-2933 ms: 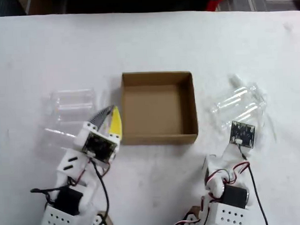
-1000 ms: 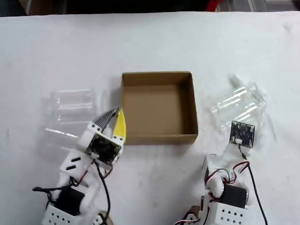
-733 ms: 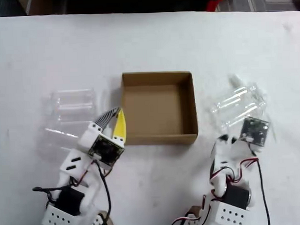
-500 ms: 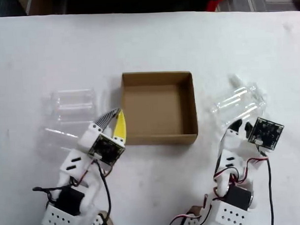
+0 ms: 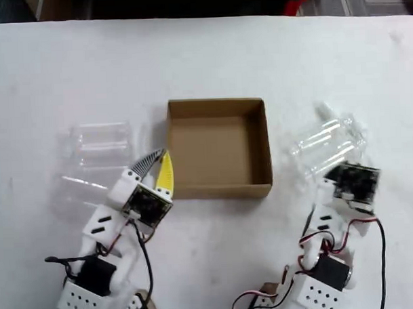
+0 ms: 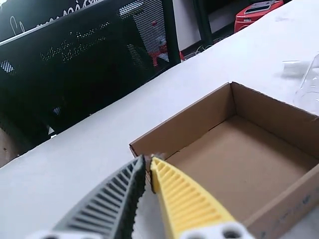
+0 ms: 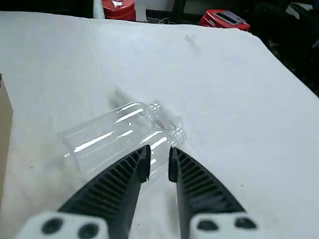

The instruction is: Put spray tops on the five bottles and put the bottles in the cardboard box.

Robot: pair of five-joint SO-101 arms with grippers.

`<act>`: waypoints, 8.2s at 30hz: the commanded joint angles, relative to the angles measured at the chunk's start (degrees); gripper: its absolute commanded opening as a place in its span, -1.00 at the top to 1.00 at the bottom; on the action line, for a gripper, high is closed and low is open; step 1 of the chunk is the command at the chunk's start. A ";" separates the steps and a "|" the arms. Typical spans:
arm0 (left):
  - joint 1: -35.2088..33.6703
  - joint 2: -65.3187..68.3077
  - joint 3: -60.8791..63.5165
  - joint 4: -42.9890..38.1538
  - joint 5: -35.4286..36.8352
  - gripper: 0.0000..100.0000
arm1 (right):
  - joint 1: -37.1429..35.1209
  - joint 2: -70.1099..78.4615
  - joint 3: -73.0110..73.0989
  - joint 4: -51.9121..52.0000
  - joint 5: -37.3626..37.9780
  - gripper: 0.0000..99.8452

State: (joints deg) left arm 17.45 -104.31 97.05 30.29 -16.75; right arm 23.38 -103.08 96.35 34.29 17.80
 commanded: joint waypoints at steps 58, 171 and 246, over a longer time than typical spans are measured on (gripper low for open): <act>-2.24 16.40 -16.35 6.86 7.74 0.95 | -27.65 -0.04 0.53 -22.99 -10.90 0.96; -5.58 55.16 -16.00 -26.99 7.56 0.95 | -1.19 136.04 -124.84 28.26 -42.46 0.76; -5.58 54.73 -16.00 -26.90 7.65 0.95 | -21.85 125.85 -187.25 64.57 -18.81 0.97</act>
State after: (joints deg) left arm 11.12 -49.10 81.41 4.53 -8.57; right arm 2.99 28.18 -90.55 97.32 -1.71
